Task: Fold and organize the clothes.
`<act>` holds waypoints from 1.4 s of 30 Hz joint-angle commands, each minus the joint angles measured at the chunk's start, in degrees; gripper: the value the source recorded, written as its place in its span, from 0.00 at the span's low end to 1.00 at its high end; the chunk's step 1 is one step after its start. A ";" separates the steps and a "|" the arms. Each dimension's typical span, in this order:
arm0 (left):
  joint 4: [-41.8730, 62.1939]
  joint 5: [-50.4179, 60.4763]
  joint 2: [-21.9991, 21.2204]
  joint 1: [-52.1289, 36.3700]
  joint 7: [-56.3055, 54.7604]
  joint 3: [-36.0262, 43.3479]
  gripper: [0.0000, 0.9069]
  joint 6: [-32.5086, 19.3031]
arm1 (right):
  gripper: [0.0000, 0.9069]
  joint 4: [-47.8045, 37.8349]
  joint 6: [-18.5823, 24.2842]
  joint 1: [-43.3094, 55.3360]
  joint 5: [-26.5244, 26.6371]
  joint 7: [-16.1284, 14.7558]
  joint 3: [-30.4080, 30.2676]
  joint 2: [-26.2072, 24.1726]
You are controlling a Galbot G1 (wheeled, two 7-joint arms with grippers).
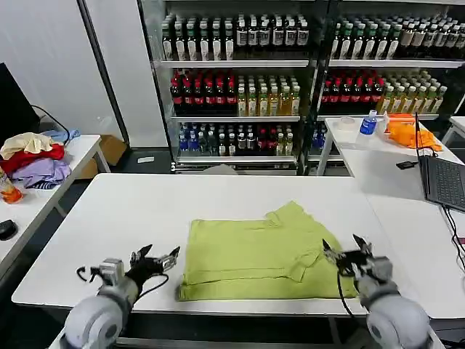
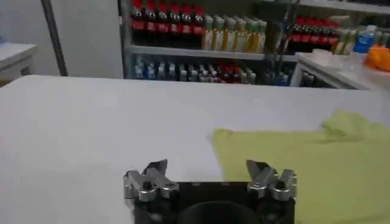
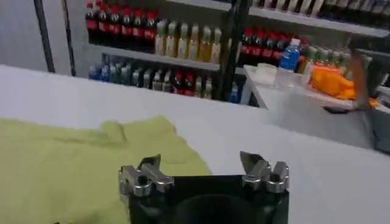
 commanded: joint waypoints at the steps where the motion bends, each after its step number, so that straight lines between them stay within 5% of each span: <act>1: 18.79 0.39 -2.21 -21.86 -1.39 11.96 1.00 0.89 | 1.00 -18.35 -0.07 22.13 2.92 0.52 -12.56 2.65; 27: 26.12 3.23 -7.81 -25.37 -0.54 17.51 1.00 0.37 | 1.00 -41.21 -0.04 31.56 1.79 -1.23 -16.17 13.65; 34: 27.22 3.62 -9.11 -25.61 0.22 17.43 0.88 -0.25 | 1.00 -43.61 -0.03 31.62 1.49 -1.65 -16.22 14.16; 36: 27.94 3.74 -9.51 -25.96 0.40 17.49 0.79 -0.55 | 0.49 -44.13 -0.02 31.60 1.50 -1.77 -16.15 14.39; 37: 28.15 3.75 -9.54 -25.98 0.46 17.55 0.51 -0.62 | 0.49 -44.18 -0.01 31.53 1.49 -1.78 -16.12 14.43; 38: 28.35 3.74 -9.85 -26.17 0.51 17.69 0.22 -0.74 | 0.14 -44.08 -0.01 31.33 1.49 -1.80 -16.12 14.50; 39: 28.47 3.75 -9.94 -26.27 0.53 18.02 0.08 -0.92 | 0.03 -43.77 -0.01 31.17 1.52 -1.85 -16.16 14.51; 42: 28.88 4.33 -10.25 -26.26 0.80 18.48 0.03 -1.51 | 0.00 -43.60 0.15 30.92 1.51 -1.87 -16.24 14.56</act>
